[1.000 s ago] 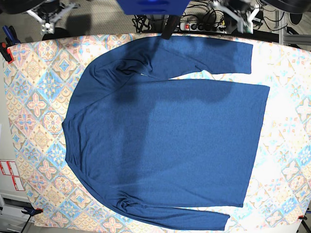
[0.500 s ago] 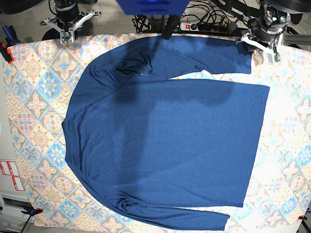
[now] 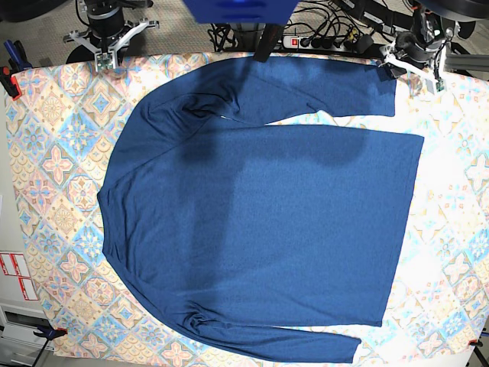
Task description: Fold the T-shirt properly
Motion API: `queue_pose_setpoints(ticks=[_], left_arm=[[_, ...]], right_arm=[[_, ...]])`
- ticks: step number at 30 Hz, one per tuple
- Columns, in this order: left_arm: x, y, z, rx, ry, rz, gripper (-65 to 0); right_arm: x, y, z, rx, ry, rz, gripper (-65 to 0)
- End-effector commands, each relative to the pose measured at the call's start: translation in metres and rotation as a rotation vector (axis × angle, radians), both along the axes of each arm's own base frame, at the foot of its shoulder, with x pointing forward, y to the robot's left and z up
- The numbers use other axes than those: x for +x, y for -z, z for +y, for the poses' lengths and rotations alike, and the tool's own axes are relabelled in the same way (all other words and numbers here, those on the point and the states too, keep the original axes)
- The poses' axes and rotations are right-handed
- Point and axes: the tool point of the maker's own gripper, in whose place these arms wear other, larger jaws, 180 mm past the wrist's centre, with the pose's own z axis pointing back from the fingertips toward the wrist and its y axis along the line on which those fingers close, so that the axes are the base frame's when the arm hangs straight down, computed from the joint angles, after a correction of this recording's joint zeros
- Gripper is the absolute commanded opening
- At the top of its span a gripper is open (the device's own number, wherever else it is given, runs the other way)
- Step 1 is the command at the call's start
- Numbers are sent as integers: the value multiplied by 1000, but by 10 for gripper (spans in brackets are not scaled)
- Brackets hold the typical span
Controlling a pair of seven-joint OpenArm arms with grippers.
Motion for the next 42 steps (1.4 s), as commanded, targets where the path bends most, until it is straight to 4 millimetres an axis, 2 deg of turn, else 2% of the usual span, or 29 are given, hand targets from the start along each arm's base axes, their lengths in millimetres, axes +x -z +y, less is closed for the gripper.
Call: queue_pose_setpoints(ticks=[1,8,11,16,18,20,23,28,32,36,37,42], left_arm=[[5,-3,1,10,19,-21,-251],[12,2,-4,-1,23,-24,-253],[12,10,-16,-24,48,-9,-255],[12,17,-18,-39,47,3,-260],[13,19,-34,-72,109,0,-303],[16,17,-48,-103,177,-13,-392],[12,17,-56,-130,227,-17,-515],[10,16,-65,-157,282,-24,-519],[7,9,-56,-146,280,-38,-537],[6,-1,-44,-132,298,-64,-628],[7,-3,-40,-126,294,-71,-650],[8,-7,-29,-105,278,-79,-650]], right_arm=[[2,-6,-1,-8,-10,-21,-650],[2,-6,-1,-8,-10,-21,-650],[1,-6,-1,-8,-10,-20,-650],[1,-6,-1,-8,-10,-18,-650],[0,-6,-1,-8,-10,-17,-650],[0,-6,-1,-8,-10,-17,-650],[0,-6,-1,-8,-10,-17,-650],[1,-6,10,15,-27,-20,-648],[3,-6,23,43,-47,-24,-647],[14,-6,36,68,-66,-40,-644],[15,-3,37,69,-64,-21,-634],[36,2,48,84,-72,9,-542]])
